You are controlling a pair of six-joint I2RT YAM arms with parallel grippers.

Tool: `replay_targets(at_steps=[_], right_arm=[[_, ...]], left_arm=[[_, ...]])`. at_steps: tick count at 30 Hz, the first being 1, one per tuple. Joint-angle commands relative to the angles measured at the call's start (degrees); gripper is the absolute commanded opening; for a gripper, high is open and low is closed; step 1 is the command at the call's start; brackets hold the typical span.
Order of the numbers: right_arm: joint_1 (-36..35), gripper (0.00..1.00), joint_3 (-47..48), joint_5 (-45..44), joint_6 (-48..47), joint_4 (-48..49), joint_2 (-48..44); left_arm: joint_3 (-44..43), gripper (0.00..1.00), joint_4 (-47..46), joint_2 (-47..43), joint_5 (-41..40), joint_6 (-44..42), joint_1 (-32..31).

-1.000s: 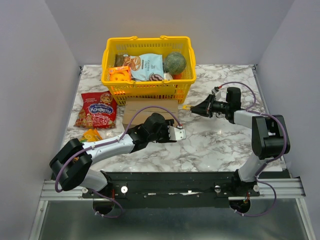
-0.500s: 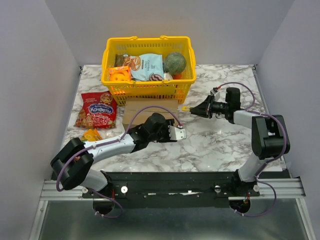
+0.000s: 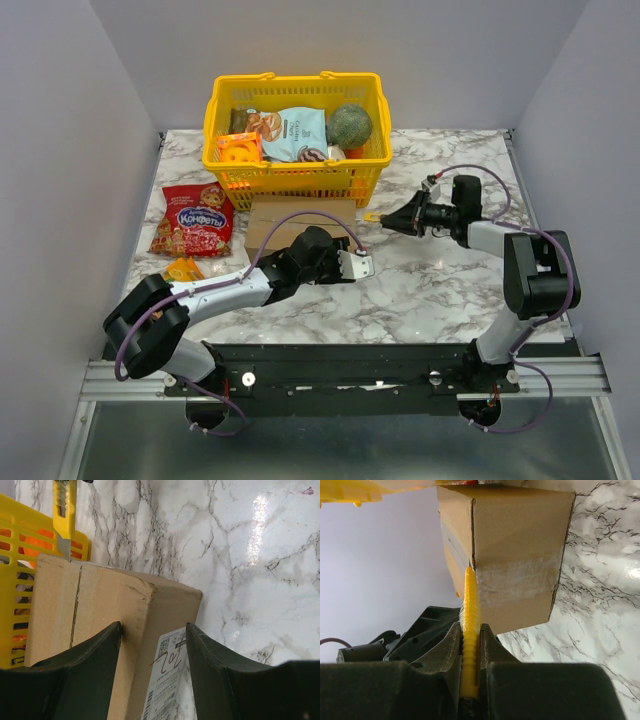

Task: Unpack the express box

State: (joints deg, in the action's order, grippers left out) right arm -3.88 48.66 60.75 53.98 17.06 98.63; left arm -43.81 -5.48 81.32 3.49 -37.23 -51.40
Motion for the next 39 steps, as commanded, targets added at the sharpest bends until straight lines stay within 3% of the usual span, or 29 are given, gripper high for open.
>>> replay_targets(at_steps=[1, 39], right_arm=[[0.5, 0.00, 2.3, -1.6, 0.0, 1.6, -0.7], [0.5, 0.00, 2.8, -2.1, -2.8, -2.2, 0.2]], left_arm=[[-0.5, 0.63, 0.8, 0.2, -0.4, 0.8, -0.2], [-0.5, 0.63, 1.3, 0.5, -0.3, 1.3, -0.2]])
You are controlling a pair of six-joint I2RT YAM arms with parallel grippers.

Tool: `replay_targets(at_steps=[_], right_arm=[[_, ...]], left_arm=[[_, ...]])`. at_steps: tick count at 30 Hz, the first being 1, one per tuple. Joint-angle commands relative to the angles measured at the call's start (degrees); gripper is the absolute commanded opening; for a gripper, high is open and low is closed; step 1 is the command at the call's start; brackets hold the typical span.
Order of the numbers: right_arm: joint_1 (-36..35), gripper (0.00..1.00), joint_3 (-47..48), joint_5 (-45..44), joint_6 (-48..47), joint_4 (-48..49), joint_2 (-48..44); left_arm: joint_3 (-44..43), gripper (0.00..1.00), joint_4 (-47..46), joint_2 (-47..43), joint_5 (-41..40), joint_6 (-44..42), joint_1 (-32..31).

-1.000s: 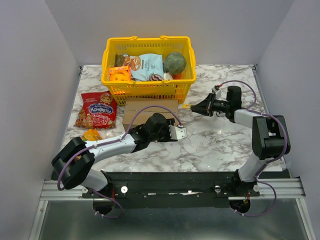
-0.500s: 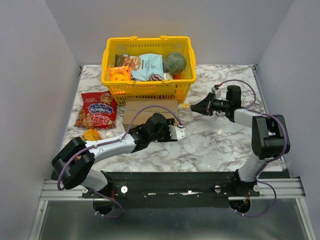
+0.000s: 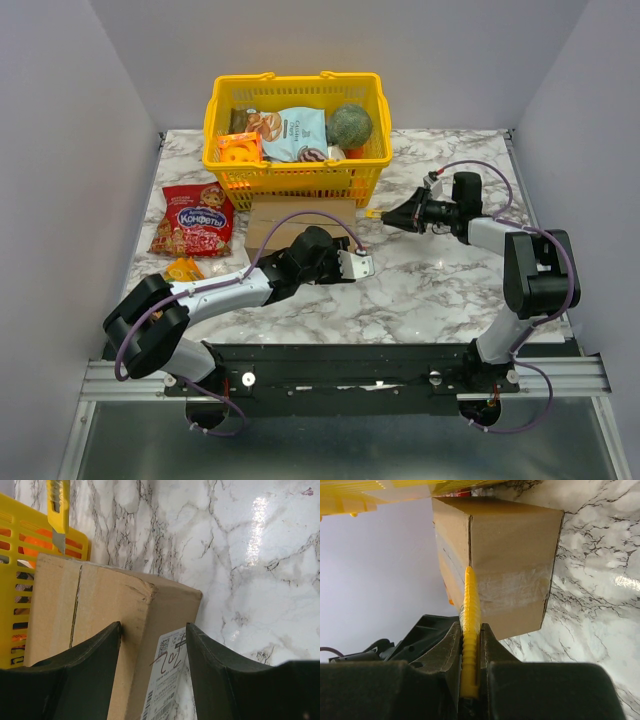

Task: Unpack the express box

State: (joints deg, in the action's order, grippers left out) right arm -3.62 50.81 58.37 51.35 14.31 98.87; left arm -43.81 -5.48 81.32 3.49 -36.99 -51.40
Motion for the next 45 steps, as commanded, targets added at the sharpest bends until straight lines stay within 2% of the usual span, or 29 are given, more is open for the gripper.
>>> replay_targets(at_steps=[1, 15, 27, 45], right_arm=[[0.3, 0.00, 0.6, 0.8, 0.1, 1.2, 0.1], [-0.6, 0.00, 1.2, 3.2, 0.1, -0.1, 2.0], [-0.6, 0.00, -1.7, 5.4, 0.9, 1.1, -0.2], [-1.7, 0.00, -6.6, 7.4, -4.0, -6.0, -4.2]], left_arm=[[-0.5, 0.63, 1.3, 0.5, -0.2, 1.0, -0.2], [-0.8, 0.63, 0.7, 1.4, -0.4, 1.1, -0.2], [-1.4, 0.63, 0.3, 2.5, -1.0, 1.1, -0.2], [-4.0, 0.62, -1.3, 6.3, -5.7, 5.3, -0.1]])
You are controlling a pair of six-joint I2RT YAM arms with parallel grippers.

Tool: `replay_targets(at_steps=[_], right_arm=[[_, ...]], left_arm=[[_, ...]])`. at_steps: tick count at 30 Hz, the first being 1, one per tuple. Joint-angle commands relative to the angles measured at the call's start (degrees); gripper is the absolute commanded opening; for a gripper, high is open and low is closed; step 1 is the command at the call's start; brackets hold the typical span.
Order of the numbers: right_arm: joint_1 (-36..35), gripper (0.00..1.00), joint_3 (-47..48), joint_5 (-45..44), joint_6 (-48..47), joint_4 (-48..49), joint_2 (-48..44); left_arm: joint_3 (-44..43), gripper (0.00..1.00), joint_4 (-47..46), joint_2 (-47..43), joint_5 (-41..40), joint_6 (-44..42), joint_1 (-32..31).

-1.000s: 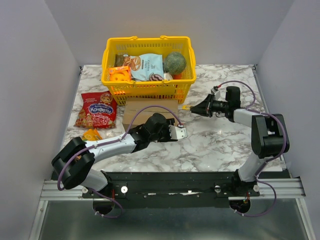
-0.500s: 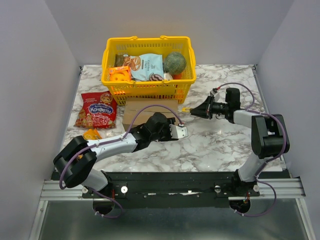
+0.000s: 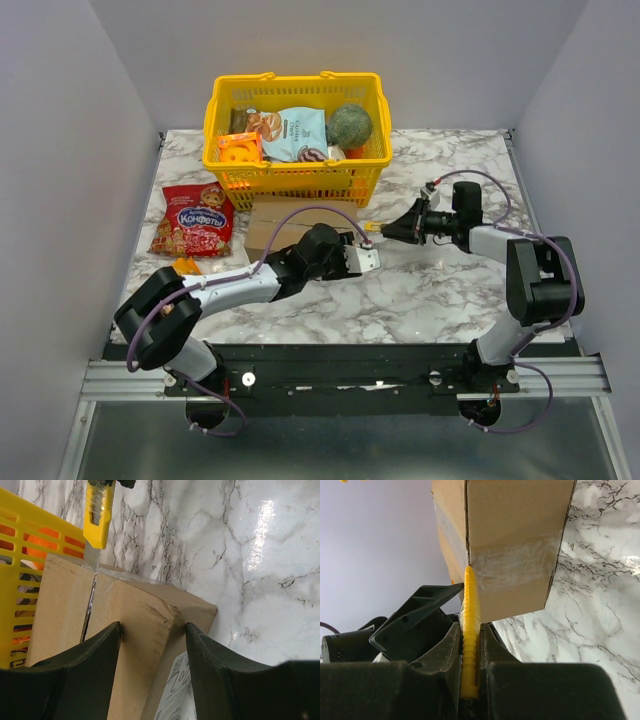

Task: Unpack the express box

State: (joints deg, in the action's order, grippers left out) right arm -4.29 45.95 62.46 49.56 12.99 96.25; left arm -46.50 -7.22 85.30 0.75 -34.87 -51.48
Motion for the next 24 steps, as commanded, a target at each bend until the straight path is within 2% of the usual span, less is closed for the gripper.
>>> replay_targets(at_steps=[1, 24], right_arm=[[-1.0, 0.00, -1.9, 3.4, -2.2, -4.7, -1.9], [-1.1, 0.00, -4.1, 5.7, -3.8, -12.3, -5.0]], left_arm=[[-1.5, 0.62, 0.6, 2.6, -3.4, 3.5, 0.0], [-1.8, 0.61, 0.9, 3.2, -7.1, 6.7, 0.5]])
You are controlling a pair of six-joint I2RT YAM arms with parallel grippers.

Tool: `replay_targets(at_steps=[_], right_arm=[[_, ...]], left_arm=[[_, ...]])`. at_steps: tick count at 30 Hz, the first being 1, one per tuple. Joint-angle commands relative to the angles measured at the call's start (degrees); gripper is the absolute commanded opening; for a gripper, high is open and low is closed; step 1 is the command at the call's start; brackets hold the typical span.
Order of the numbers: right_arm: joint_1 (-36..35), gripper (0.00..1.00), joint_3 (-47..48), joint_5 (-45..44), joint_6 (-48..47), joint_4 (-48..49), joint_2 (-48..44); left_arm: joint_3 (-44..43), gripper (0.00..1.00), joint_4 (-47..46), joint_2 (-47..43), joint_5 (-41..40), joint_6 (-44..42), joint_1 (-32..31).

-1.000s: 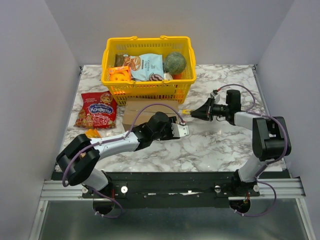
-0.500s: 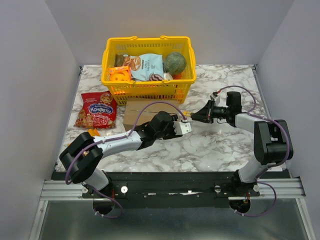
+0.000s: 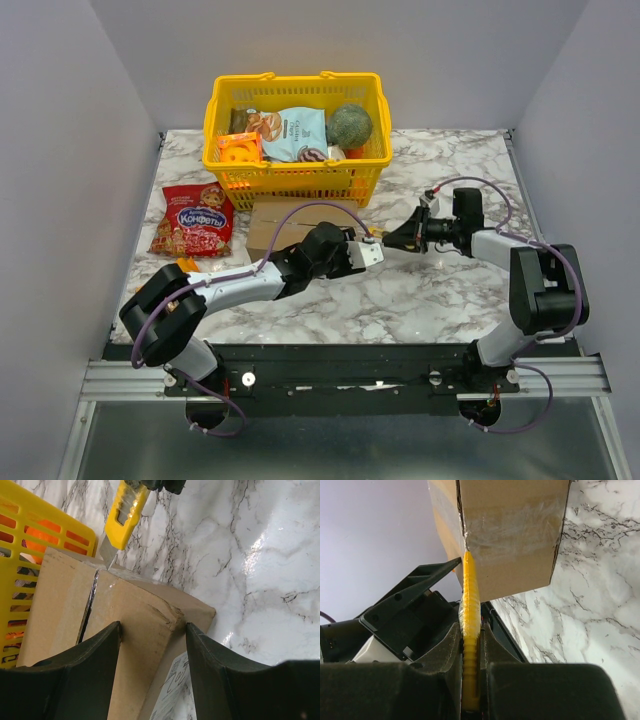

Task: Unpack the express box

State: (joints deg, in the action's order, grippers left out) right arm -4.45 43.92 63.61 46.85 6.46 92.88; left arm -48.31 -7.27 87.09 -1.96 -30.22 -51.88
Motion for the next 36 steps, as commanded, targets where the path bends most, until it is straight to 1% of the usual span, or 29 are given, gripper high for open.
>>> replay_targets(at_steps=[1, 11, 14, 23, 27, 36], right_arm=[[-1.0, 0.00, -2.4, 4.4, -1.0, -5.8, -2.1], [-0.9, 0.00, -3.8, 4.0, -1.5, -5.8, -4.7], [-0.2, 0.00, -3.7, 1.9, -1.6, -5.8, -6.0], [0.2, 0.01, 6.0, -1.0, -2.0, -5.1, 0.2], [0.1, 0.00, 7.4, -1.5, -1.5, -3.9, 2.0], [0.2, 0.00, 8.0, -3.0, -1.9, -3.3, 3.1]], left_arm=[[0.1, 0.62, 0.9, 1.5, -4.4, 2.3, 0.9], [0.6, 0.61, 0.7, 1.3, -4.2, 2.3, 0.9], [1.0, 0.61, 0.7, 0.7, -3.8, 2.3, 0.9], [3.0, 0.62, 2.1, -2.2, -0.7, 2.8, 0.9], [2.9, 0.61, 2.5, -2.5, 0.0, 3.2, 0.9], [3.1, 0.62, 3.0, -2.9, 0.0, 3.2, 0.9]])
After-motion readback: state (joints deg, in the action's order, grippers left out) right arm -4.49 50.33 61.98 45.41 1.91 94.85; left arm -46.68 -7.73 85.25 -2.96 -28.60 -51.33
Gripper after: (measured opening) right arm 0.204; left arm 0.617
